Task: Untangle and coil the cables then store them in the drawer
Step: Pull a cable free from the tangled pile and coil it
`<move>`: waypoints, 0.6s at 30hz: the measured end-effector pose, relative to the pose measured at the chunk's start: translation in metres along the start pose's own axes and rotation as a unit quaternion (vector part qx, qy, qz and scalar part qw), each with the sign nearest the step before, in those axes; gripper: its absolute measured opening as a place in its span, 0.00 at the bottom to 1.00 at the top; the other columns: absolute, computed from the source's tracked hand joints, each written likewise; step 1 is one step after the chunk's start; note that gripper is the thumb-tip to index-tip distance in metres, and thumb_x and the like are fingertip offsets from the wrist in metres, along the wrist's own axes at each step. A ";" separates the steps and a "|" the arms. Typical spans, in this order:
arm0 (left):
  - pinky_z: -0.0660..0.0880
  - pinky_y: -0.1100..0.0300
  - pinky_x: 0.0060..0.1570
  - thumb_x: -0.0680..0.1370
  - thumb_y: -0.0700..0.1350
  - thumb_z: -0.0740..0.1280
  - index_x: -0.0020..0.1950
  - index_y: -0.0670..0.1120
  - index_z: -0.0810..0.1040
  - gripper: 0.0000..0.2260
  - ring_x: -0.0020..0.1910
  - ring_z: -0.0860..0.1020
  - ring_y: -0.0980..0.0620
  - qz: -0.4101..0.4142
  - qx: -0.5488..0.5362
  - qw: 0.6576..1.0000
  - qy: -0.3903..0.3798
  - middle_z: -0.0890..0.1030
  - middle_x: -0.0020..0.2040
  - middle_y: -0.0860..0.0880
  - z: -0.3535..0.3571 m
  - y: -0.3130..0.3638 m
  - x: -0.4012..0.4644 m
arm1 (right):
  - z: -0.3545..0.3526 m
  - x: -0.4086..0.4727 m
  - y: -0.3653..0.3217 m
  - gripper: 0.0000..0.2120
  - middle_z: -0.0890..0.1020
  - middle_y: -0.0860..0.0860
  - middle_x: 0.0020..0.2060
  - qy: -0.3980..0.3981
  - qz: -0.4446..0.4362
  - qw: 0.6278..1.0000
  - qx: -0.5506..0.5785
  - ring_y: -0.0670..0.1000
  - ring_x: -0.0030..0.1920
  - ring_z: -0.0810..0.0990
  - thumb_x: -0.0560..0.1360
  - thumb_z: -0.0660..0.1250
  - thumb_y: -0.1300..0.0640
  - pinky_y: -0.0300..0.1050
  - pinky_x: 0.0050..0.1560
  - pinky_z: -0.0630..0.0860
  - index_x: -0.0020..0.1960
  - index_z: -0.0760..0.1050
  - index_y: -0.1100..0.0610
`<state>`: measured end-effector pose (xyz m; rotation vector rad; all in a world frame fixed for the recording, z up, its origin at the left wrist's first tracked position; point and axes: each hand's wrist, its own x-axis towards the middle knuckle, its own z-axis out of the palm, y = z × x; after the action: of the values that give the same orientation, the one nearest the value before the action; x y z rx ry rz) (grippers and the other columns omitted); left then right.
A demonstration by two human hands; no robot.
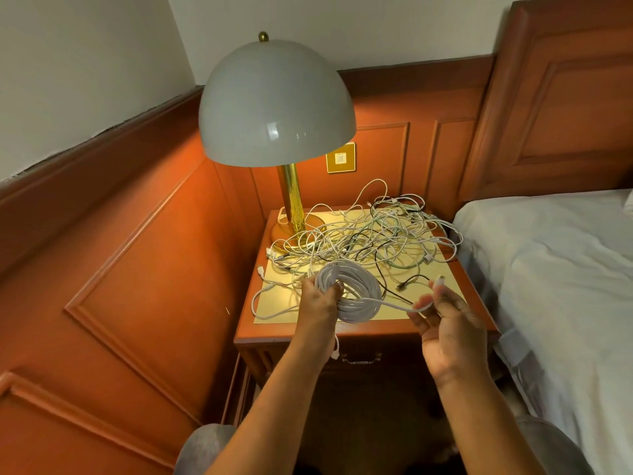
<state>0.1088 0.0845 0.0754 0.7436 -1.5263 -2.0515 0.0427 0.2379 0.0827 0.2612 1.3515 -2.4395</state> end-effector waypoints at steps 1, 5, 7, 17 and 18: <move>0.74 0.52 0.47 0.80 0.39 0.64 0.63 0.41 0.68 0.13 0.43 0.75 0.49 0.000 -0.003 1.000 -0.020 0.75 0.50 0.41 0.001 0.000 -0.001 | -0.003 0.011 0.003 0.06 0.79 0.53 0.35 -0.001 0.032 0.999 -0.030 0.50 0.38 0.79 0.78 0.66 0.59 0.47 0.40 0.78 0.53 0.78 0.59; 0.75 0.57 0.45 0.80 0.39 0.63 0.62 0.40 0.69 0.11 0.42 0.76 0.52 -0.001 -0.007 0.996 -0.087 0.76 0.49 0.43 0.007 0.001 -0.008 | -0.005 0.036 0.015 0.05 0.76 0.57 0.35 -0.125 0.149 0.958 -0.211 0.48 0.29 0.72 0.78 0.63 0.66 0.41 0.28 0.71 0.50 0.77 0.65; 0.75 0.55 0.48 0.81 0.39 0.63 0.61 0.40 0.70 0.10 0.44 0.76 0.49 -0.001 0.012 0.995 -0.102 0.76 0.50 0.41 0.010 0.002 -0.007 | 0.000 0.036 0.018 0.07 0.77 0.57 0.36 -0.222 0.170 0.930 -0.237 0.49 0.31 0.72 0.79 0.62 0.66 0.41 0.31 0.71 0.50 0.78 0.66; 0.77 0.46 0.59 0.81 0.42 0.63 0.58 0.49 0.70 0.06 0.54 0.79 0.44 -0.009 0.139 0.986 -0.089 0.78 0.55 0.40 0.007 -0.009 -0.003 | -0.003 0.035 0.026 0.16 0.81 0.66 0.54 -0.298 0.242 0.923 -0.020 0.60 0.53 0.82 0.73 0.58 0.70 0.54 0.57 0.80 0.57 0.79 0.66; 0.76 0.47 0.59 0.81 0.42 0.62 0.58 0.49 0.70 0.06 0.53 0.79 0.45 -0.013 0.143 0.986 -0.090 0.78 0.55 0.40 0.006 -0.011 -0.004 | -0.004 0.035 0.025 0.18 0.80 0.66 0.55 -0.296 0.244 0.923 -0.011 0.61 0.54 0.82 0.74 0.57 0.70 0.54 0.57 0.80 0.60 0.77 0.66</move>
<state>0.1067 0.0941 0.0672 0.6983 -1.9520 -1.9859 0.0200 0.2215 0.0499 -0.1327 0.9065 -1.8626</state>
